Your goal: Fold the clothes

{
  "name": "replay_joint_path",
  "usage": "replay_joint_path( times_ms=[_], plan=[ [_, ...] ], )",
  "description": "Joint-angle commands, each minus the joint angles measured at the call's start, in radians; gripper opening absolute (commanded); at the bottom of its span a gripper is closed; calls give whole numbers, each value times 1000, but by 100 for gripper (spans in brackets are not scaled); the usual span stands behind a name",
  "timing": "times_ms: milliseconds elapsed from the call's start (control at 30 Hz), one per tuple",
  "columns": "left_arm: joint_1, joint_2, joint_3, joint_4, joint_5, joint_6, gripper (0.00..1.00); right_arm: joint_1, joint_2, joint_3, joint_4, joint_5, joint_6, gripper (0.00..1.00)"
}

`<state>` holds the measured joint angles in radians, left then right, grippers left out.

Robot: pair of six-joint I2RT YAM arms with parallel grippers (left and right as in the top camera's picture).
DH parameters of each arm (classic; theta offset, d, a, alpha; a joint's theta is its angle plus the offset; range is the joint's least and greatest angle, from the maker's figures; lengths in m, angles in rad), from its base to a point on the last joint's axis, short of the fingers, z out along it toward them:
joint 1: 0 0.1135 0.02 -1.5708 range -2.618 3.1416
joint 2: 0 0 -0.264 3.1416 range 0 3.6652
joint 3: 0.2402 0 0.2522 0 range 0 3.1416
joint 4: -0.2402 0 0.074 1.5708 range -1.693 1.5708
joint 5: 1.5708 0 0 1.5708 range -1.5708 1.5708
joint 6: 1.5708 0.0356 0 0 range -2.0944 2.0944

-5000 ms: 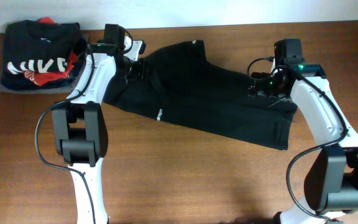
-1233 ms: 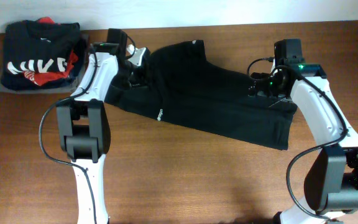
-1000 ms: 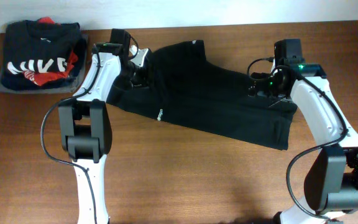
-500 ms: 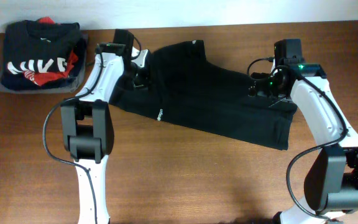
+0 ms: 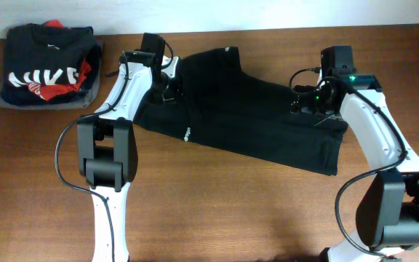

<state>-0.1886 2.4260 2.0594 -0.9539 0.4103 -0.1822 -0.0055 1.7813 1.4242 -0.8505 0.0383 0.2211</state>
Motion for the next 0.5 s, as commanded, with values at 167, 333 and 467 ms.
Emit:
replay_joint_path(
  times_ms=[167,333,467],
  plan=[
    [-1,3,18,35,0,-15,53,5,-8,17,-3,-5,-3,99],
    [-1,3,18,65,23,-15,37,5,-8,17,-3,-5,-3,99],
    [-1,4,18,77,23,-15,24,5,-8,17,-4,-5,-3,99]
  ],
)
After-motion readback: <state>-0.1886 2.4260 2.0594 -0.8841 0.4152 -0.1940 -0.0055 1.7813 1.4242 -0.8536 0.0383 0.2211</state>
